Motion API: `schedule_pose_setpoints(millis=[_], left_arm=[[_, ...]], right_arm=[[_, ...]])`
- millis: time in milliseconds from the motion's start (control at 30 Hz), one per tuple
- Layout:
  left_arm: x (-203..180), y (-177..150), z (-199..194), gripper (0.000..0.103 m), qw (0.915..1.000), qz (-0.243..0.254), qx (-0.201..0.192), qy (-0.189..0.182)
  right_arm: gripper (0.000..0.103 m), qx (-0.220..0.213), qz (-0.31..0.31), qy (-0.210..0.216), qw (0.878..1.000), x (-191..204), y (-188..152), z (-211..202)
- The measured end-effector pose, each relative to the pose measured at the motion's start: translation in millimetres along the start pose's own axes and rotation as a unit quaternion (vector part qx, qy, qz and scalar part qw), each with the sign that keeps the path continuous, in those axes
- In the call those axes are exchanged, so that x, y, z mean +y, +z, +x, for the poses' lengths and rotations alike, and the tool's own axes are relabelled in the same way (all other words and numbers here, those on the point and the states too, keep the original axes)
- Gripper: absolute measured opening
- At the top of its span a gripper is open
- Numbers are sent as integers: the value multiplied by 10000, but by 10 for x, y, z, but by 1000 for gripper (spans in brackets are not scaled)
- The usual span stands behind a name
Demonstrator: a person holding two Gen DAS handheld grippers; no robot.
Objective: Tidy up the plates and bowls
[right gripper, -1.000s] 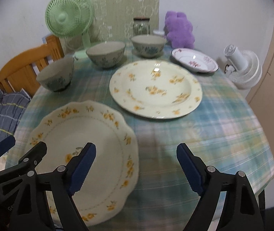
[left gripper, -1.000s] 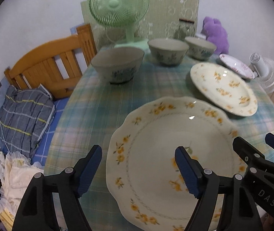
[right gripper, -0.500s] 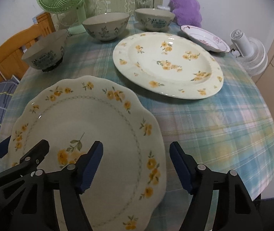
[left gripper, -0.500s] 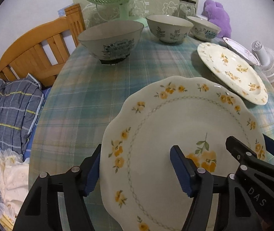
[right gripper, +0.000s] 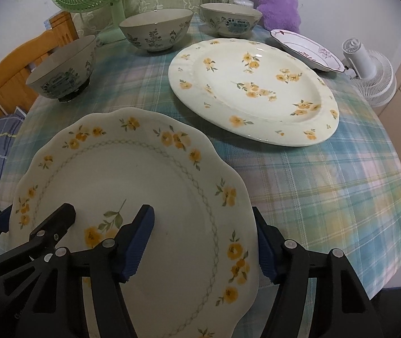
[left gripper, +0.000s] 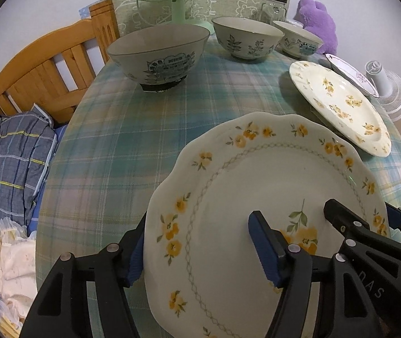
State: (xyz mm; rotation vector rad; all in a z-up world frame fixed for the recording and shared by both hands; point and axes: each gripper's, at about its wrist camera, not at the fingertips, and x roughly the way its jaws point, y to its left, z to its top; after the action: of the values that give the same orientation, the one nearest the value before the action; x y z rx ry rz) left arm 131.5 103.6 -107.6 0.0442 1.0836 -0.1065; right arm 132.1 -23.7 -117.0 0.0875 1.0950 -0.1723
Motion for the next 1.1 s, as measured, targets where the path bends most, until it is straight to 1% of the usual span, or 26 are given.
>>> schedule_pose_setpoints(millis=[133, 267, 467, 733, 1100], left_arm=[[-11, -1, -18, 67, 10000, -41, 88, 11], [-55, -7, -89, 66, 9998, -97, 7, 158], [-176, -23, -195, 67, 9996, -201, -27, 184], [-618, 42, -404, 67, 9993, -160, -274, 179], [-1401, 202, -429, 67, 9993, 65, -359, 29]], right_arm=[[70, 135, 48, 9, 9999, -16, 24, 7], [70, 187, 9, 147, 9997, -54, 14, -7], [70, 21, -78, 260, 9996, -157, 12, -118], [70, -182, -134, 305, 9993, -534, 62, -334], [70, -297, 25, 170, 9994, -1332, 162, -454]])
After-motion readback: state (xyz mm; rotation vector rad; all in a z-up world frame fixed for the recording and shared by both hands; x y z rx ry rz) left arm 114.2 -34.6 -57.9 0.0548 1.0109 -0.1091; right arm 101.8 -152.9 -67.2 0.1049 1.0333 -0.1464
